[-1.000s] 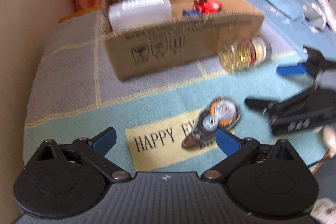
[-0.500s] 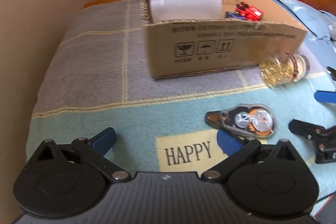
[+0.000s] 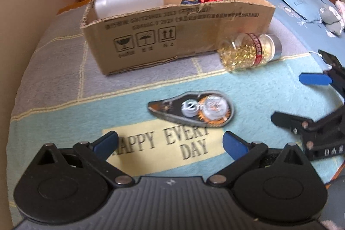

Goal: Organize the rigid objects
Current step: 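Move both tools back toward the correction tape and capsule jar, then grasp the correction tape with the left tool while the right tool grasps the capsule jar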

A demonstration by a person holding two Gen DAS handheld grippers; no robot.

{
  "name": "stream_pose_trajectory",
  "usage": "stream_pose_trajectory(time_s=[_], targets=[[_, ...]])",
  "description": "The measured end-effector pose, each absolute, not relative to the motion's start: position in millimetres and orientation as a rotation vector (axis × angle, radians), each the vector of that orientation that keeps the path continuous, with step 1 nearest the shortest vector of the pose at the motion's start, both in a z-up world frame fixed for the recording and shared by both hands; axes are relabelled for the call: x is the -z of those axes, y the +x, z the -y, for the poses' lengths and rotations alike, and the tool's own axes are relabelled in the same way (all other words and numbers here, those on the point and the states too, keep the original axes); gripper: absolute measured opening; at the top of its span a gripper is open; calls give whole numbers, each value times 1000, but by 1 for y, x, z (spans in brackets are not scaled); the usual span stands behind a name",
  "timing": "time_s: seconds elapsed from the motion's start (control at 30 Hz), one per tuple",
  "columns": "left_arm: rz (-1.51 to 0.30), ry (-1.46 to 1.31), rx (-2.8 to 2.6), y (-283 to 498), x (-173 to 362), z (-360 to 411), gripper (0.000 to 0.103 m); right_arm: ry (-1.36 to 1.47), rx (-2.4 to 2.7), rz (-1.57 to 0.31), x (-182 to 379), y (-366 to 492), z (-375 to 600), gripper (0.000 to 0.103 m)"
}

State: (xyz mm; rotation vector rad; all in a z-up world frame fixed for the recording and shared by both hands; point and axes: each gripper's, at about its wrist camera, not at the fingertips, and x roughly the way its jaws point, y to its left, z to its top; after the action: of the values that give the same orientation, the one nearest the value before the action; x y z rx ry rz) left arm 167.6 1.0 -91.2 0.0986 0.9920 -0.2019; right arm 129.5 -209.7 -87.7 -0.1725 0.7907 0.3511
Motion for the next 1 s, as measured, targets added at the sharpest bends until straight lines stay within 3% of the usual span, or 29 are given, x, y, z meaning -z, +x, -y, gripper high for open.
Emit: stream_pose_trajectory(time_s=[0.47, 0.7, 1.0], targets=[[-871, 92, 214, 174, 97, 21, 103, -172, -393, -734, 93, 112, 228, 103], [-853, 107, 259, 171, 93, 13, 91, -166, -362, -760, 91, 123, 222, 103], [-856, 69, 181, 181, 94, -24, 90, -157, -339, -801, 88, 148, 203, 103]])
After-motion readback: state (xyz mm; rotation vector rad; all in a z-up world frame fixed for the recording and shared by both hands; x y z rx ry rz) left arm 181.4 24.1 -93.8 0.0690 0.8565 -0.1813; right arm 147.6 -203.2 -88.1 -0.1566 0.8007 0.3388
